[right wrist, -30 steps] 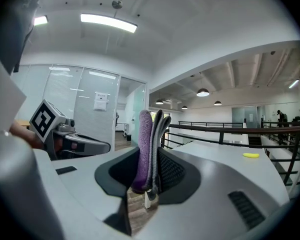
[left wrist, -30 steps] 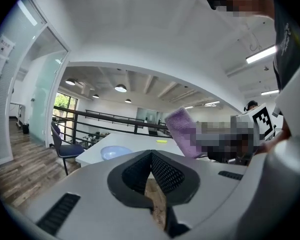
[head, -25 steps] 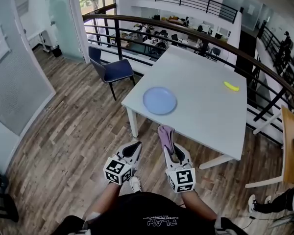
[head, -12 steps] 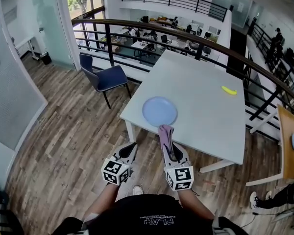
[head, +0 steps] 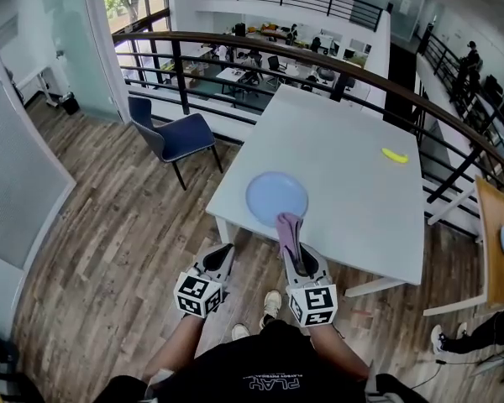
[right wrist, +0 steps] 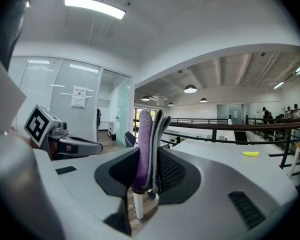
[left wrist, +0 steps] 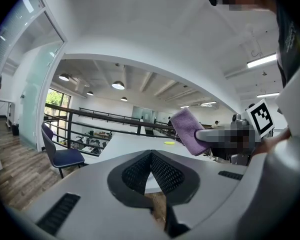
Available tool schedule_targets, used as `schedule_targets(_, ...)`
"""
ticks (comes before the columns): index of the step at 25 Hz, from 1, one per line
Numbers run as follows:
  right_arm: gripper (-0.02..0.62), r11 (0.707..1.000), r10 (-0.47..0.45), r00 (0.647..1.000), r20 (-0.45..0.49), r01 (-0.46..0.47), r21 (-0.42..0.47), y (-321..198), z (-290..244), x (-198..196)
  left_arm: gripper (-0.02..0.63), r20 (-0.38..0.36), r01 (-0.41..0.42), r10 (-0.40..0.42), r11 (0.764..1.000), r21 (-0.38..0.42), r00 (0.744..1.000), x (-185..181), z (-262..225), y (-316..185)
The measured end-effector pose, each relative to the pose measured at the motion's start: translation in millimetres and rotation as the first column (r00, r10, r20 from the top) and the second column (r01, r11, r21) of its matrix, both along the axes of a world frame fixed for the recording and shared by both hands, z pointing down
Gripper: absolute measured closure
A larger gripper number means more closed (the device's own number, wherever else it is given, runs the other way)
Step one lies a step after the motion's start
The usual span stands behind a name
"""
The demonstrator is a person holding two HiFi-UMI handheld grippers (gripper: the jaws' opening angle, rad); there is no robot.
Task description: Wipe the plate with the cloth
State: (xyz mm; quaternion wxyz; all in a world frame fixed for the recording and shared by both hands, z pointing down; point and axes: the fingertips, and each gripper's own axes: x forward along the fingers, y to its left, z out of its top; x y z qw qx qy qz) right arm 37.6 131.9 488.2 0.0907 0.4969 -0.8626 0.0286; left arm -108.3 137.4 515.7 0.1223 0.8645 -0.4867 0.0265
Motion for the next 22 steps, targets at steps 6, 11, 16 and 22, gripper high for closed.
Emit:
schedule_targets(6,0.492,1.0,0.01,1.0,-0.009,-0.01,0.008,-43.9,3.8,10.1,0.594,0.031,-0.02,0.02,1.0,-0.002,0.999,6.4,6.3,-47.8)
schedule_targets(11,0.492,1.0,0.014,1.0,0.001,-0.014,-0.011,-95.6,7.0,26.5,0.594,0.049,-0.024,0.024,1.0,-0.006,0.999,19.2,3.5,-101.1)
schedule_targets(16,0.492,0.999,-0.011,1.0,0.028,0.012,-0.039,-146.7,18.2,34.2,0.594,0.062,-0.004,0.005,1.0,-0.008,0.998,28.1,7.5,-156.1)
schedule_targets(22,0.492,0.995,-0.065,0.997,0.032,0.067,-0.072,-205.9,35.1,43.0,0.594,0.112,0.027,-0.018,0.996,-0.081,0.994,41.6,34.7,-216.0)
